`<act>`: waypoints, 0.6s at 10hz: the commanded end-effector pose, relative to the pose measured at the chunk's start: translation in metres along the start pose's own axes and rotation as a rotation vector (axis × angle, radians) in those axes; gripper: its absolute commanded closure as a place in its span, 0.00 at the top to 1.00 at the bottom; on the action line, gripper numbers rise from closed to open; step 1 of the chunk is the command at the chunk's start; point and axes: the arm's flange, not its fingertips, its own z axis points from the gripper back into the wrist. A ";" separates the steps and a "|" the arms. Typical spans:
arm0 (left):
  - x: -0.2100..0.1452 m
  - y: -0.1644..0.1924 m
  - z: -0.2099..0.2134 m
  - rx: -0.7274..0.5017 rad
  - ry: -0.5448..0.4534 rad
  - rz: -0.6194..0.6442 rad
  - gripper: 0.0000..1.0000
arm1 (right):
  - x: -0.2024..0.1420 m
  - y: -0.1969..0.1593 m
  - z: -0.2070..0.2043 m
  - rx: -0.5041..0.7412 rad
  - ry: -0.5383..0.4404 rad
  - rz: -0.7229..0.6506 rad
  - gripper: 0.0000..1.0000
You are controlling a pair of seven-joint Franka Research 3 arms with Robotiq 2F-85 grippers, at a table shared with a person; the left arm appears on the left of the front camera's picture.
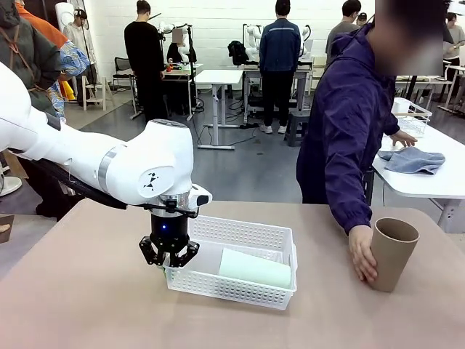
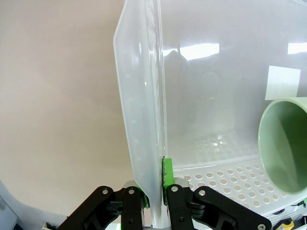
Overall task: Clean and organize the cups into the basket.
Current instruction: Pick up the Reusable plastic cup from the right side of the table and stack it inside the Organizing basket in the center of the table.
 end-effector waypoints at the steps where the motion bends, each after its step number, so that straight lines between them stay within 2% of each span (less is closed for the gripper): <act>1: 0.000 0.000 0.002 -0.001 -0.004 0.002 0.00 | 0.001 0.002 -0.001 -0.001 -0.005 0.002 1.00; 6: 0.000 0.000 0.002 -0.001 -0.004 0.002 0.00 | 0.000 0.000 0.000 0.000 0.000 0.000 1.00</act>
